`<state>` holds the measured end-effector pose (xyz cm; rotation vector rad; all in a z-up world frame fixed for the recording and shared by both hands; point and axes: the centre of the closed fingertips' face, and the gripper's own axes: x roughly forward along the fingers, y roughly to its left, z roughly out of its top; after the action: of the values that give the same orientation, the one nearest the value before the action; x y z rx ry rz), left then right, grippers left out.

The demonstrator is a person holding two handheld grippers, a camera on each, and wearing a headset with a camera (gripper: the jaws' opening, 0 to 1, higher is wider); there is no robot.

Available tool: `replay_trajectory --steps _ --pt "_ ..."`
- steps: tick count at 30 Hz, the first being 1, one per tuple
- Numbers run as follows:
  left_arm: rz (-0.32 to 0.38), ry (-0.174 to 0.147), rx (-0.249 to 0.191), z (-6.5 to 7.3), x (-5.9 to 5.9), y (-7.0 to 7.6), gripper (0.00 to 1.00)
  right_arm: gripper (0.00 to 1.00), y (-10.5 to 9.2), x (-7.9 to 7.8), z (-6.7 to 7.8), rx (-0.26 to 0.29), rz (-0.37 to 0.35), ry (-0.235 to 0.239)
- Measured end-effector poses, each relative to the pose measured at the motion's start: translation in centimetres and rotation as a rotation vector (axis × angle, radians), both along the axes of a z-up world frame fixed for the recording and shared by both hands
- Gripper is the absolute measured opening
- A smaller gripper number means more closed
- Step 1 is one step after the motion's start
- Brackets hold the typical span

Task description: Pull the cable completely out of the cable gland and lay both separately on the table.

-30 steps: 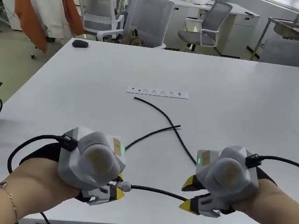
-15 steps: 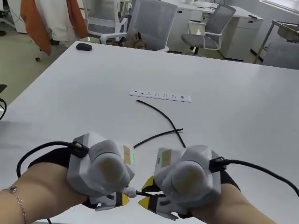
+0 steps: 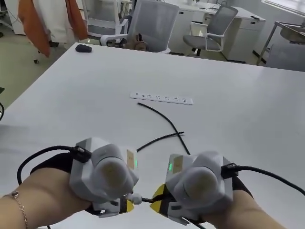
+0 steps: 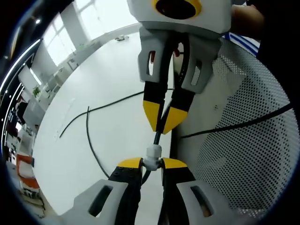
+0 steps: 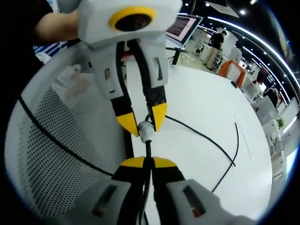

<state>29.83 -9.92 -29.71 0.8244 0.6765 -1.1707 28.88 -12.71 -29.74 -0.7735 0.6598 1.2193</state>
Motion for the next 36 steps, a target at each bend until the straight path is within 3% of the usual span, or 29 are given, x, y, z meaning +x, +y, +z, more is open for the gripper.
replay_trajectory --steps 3,10,18,23,28,30,32,36 --pt "0.014 0.018 -0.019 0.0 -0.1 0.3 0.17 0.02 -0.9 0.0 -0.2 -0.001 -0.014 0.008" --pt "0.027 0.016 -0.005 -0.2 -0.1 1.0 0.17 0.02 -2.9 0.2 -0.8 -0.036 -0.041 -0.001" --pt "0.060 0.021 0.003 -0.3 0.1 2.1 0.17 0.02 -5.6 1.6 -1.4 -0.109 -0.068 -0.044" --pt "0.080 0.019 -0.001 -0.1 0.2 2.6 0.17 0.03 -7.9 2.8 -2.0 -0.185 -0.102 -0.063" --pt "0.090 0.020 0.001 -0.2 0.2 2.4 0.17 0.04 -7.7 2.7 -2.5 -0.202 -0.110 -0.037" --pt "0.093 0.020 0.004 -0.3 0.3 2.3 0.17 0.14 -7.0 2.2 -2.9 -0.193 -0.106 -0.007" --pt "0.093 0.023 0.002 -0.4 0.3 2.1 0.17 0.19 -5.8 1.8 -2.7 -0.149 -0.093 0.012" --pt "0.080 0.019 0.019 -0.4 0.2 1.7 0.17 0.18 -2.4 0.9 -1.3 -0.039 -0.073 0.036"
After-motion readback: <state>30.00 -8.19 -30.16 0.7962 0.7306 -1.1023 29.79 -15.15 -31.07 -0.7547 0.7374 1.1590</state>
